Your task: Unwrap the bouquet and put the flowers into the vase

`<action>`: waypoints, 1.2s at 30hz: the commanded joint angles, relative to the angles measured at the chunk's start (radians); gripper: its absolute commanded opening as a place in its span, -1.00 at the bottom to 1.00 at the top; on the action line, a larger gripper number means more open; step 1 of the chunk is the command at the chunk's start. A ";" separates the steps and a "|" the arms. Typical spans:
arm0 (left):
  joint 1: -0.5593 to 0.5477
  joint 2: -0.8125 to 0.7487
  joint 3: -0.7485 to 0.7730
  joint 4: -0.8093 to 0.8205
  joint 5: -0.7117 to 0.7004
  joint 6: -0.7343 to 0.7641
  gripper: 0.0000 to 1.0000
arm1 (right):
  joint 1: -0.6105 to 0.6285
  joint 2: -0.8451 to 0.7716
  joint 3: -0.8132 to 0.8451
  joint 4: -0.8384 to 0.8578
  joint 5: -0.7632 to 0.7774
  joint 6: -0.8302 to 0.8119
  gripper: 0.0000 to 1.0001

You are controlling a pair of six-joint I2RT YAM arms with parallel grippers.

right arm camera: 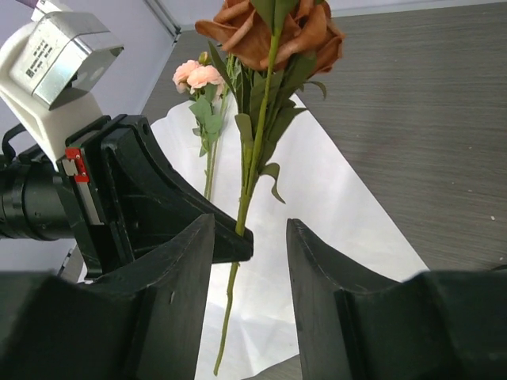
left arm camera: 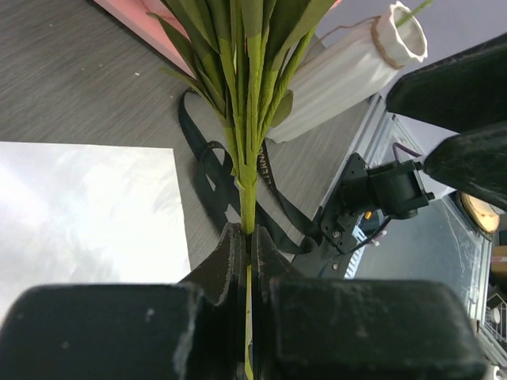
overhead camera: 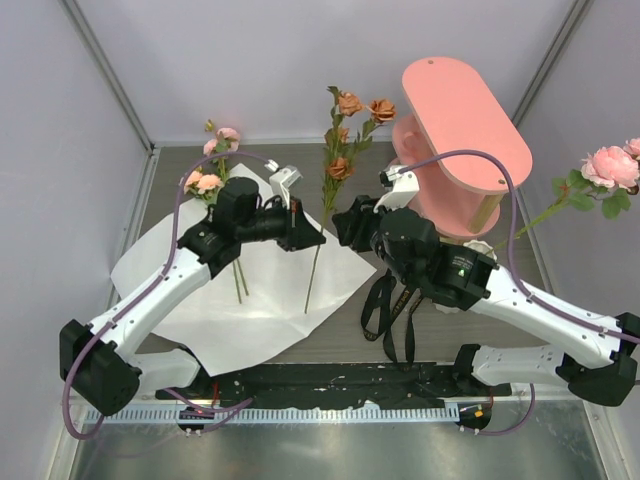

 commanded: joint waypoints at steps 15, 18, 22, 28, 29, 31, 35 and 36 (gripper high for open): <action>-0.129 -0.047 0.028 0.027 0.003 0.027 -1.00 | -0.003 0.011 -0.066 0.050 0.050 0.120 -0.20; -0.141 -0.047 0.030 0.026 0.003 0.031 -1.00 | -0.003 0.005 -0.072 0.058 0.044 0.120 -0.41; -0.152 -0.047 0.031 0.023 0.011 0.036 -1.00 | -0.001 -0.015 -0.094 0.067 0.048 0.122 -0.71; -0.155 -0.034 0.065 -0.039 0.003 0.051 -0.32 | -0.001 -0.078 -0.068 0.041 0.077 0.035 -0.98; -0.154 -0.035 0.067 -0.046 -0.013 0.054 -0.12 | -0.001 -0.086 -0.053 0.020 0.099 -0.013 -0.98; -0.154 -0.050 0.062 -0.046 -0.024 0.057 0.30 | -0.001 -0.124 0.000 -0.051 0.161 -0.059 -0.99; -0.155 -0.074 0.053 -0.045 -0.063 0.073 0.51 | -0.003 -0.193 0.102 -0.135 0.249 -0.211 -0.99; -0.155 -0.075 0.054 -0.048 -0.069 0.076 0.52 | 0.000 -0.204 0.159 -0.154 0.269 -0.276 -0.99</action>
